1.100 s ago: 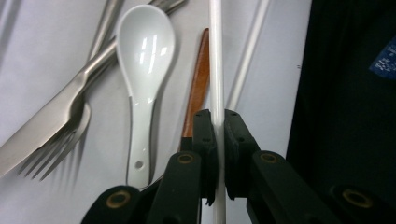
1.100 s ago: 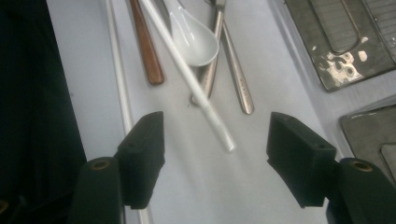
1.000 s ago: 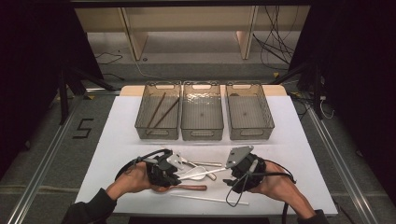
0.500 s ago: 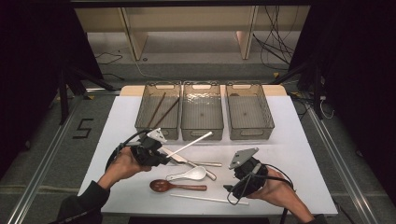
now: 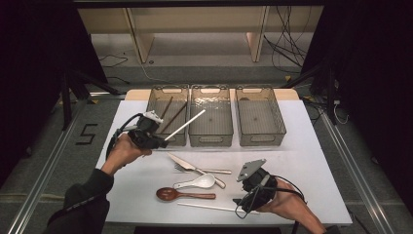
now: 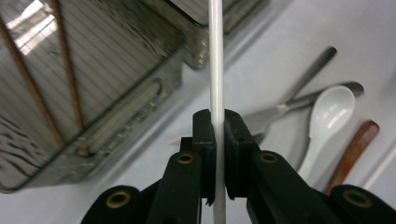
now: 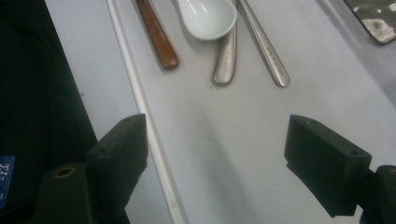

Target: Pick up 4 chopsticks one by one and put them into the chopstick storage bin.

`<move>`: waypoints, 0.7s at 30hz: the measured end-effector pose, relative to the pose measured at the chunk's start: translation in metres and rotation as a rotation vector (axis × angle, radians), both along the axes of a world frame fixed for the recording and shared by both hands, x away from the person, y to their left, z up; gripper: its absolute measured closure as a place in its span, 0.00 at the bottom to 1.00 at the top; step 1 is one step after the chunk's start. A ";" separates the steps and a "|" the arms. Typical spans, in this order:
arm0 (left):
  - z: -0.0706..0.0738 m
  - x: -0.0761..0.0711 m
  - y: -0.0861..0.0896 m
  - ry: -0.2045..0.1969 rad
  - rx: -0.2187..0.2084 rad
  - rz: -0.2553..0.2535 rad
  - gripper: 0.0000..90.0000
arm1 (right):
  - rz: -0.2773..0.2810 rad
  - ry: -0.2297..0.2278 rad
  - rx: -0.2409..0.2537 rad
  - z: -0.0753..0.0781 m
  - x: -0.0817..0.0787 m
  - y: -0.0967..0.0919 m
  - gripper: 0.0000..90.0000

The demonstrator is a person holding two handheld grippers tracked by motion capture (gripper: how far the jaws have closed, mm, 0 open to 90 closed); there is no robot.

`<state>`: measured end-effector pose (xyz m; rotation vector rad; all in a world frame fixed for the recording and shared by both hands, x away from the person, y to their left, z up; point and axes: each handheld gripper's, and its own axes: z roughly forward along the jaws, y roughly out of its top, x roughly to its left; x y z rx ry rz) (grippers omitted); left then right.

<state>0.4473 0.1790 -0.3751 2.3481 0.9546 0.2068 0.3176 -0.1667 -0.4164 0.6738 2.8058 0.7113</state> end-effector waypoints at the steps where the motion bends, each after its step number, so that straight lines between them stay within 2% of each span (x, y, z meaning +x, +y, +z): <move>1: 0.003 0.004 0.001 -0.004 0.001 0.008 0.94 | 0.008 -0.004 -0.004 -0.001 0.000 0.000 0.25; 7: 0.010 0.027 0.006 -0.010 0.002 0.073 0.94 | 0.015 -0.008 0.001 -0.001 0.000 0.001 0.25; 21: 0.000 0.064 0.013 0.009 0.006 0.174 0.94 | 0.012 -0.001 -0.001 -0.001 0.000 0.001 0.25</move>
